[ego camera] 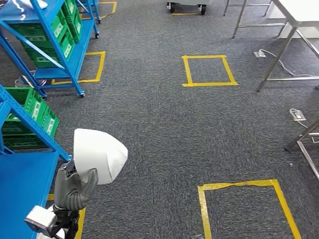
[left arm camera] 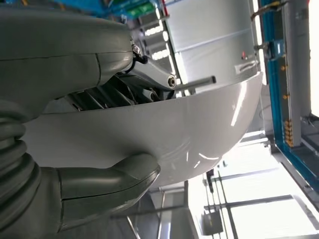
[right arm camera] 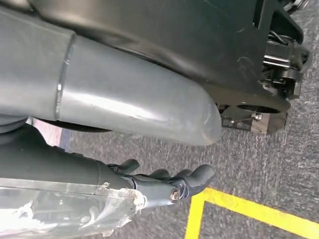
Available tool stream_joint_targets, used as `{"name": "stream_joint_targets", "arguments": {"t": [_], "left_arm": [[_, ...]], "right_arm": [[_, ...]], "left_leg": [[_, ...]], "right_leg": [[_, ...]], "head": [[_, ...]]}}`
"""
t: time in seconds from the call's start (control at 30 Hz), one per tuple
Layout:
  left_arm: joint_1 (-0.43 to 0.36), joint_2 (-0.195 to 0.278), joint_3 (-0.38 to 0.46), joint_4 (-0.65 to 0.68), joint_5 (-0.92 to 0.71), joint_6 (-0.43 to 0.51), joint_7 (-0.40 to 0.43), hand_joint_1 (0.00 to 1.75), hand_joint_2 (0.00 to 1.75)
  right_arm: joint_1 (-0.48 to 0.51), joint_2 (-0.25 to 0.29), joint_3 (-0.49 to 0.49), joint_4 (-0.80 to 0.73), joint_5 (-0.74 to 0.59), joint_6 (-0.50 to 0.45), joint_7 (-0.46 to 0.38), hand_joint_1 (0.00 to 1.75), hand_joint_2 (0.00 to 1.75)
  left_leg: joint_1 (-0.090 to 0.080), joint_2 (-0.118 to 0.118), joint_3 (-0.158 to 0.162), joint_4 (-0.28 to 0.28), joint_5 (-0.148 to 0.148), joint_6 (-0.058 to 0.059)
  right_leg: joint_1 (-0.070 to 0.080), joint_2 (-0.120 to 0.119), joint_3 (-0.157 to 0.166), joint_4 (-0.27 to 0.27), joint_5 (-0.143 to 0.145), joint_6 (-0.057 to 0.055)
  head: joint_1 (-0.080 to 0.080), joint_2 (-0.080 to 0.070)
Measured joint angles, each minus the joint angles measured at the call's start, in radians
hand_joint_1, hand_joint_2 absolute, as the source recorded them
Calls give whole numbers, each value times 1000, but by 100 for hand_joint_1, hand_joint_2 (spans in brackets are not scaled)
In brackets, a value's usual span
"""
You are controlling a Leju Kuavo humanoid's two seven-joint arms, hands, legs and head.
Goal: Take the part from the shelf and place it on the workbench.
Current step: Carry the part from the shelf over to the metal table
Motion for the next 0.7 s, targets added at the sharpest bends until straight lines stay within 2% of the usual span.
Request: {"name": "stream_joint_targets", "arguments": {"t": [0.07,0.1,0.13,0.17,0.2,0.23,0.27,0.3,0.33,0.37,0.4,0.43,0.47,0.5,0.53,0.57,0.6,0.63,0.67,0.7], "left_arm": [[-2,2,0,1,18,-20,10,175,175],[-4,3,0,2,22,-26,12,175,175],[-7,3,0,3,23,-31,13,175,175],[-12,2,-1,4,24,-35,14,175,175],[-17,2,-2,5,24,-38,14,175,175],[-21,1,-3,5,24,-39,14,175,175],[-23,1,-4,5,24,-40,14,175,175],[-23,0,-4,6,24,-40,14,175,175],[-23,0,-4,6,24,-41,14,175,175],[-23,0,-4,8,23,-41,14,175,175],[-24,0,-4,9,21,-40,14,175,175],[-25,0,-4,11,18,-35,14,175,175],[-27,-1,-5,12,11,-23,15,175,175],[-28,-4,-4,13,-6,2,17,175,175],[-30,-8,-4,14,-29,37,22,175,175],[-33,-13,-5,14,-56,73,28,175,175],[-35,-18,-8,14,-80,102,37,175,175],[-38,-19,-12,14,-93,118,45,175,175],[-41,-20,-19,14,-94,121,52,175,175],[-44,-19,-25,14,-85,119,59,175,175]], "right_arm": [[-2,0,0,0,1,0,-3,0,0],[-2,0,-1,0,1,1,-5,0,0],[-1,0,-1,0,0,2,-5,0,0],[1,0,-2,0,0,4,-6,0,0],[3,0,-2,0,-1,5,-6,0,0],[5,0,-2,0,-1,6,-6,0,0],[4,0,-3,0,-2,7,-6,0,0],[3,0,-3,0,-3,7,-6,0,0],[2,0,-4,0,-5,7,-5,0,0],[1,0,-5,0,-7,7,-4,0,0],[1,0,-5,0,-8,6,0,0,0],[3,0,-6,0,-10,4,3,0,0],[4,0,-8,0,-11,1,8,0,0],[4,0,-10,0,-12,-1,12,0,0],[4,0,-12,-1,-11,-3,16,0,0],[4,0,-13,-1,-9,-5,19,0,0],[3,0,-15,-1,-6,-4,21,0,0],[3,0,-15,-1,-2,-3,19,0,0],[3,0,-16,-1,3,1,11,0,0],[4,0,-16,-1,8,5,0,0,0]], "left_leg": [[10,-48,45,-104,40,-2],[12,-64,54,-127,42,1],[10,-63,56,-133,39,9],[9,-51,55,-131,41,18],[8,-39,55,-132,42,26],[8,-27,56,-133,44,33],[7,-12,57,-134,44,39],[4,2,58,-134,43,43],[0,18,58,-134,42,46],[-3,35,58,-134,41,48],[-5,51,59,-134,40,49],[-7,66,60,-134,38,50],[-9,80,62,-134,36,50],[-10,92,66,-134,33,48],[-14,103,70,-134,30,45],[-16,113,74,-134,27,41],[-17,121,77,-134,26,36],[-18,130,79,-136,25,31],[-16,140,82,-139,24,25],[-14,139,85,-140,22,18]], "right_leg": [[-2,29,-11,13,-2,13],[-3,41,-18,16,-2,19],[-4,52,-25,17,0,25],[-7,61,-29,13,3,30],[-8,51,-33,16,2,34],[-6,26,-42,32,-8,37],[-4,-8,-59,69,-30,40],[-2,-48,-87,126,-61,42],[-3,-72,-121,197,-95,43],[-3,-84,-151,259,-120,44],[-4,-90,-168,295,-129,44],[-3,-93,-165,293,-120,42],[-3,-97,-141,250,-95,39],[0,-115,-101,181,-63,35],[3,-143,-63,115,-39,31],[7,-165,-33,64,-22,26],[11,-182,-19,36,-15,22],[14,-183,-19,31,-15,18],[16,-169,-20,27,-13,14],[15,-156,-18,21,-10,8]], "head": [[-1,0],[-2,0],[-1,0],[-1,0],[1,0],[6,0],[9,0],[14,0],[16,0],[16,0],[16,0],[16,0],[16,0],[16,0],[15,0],[15,0],[14,0],[13,0],[13,0],[12,0]]}}
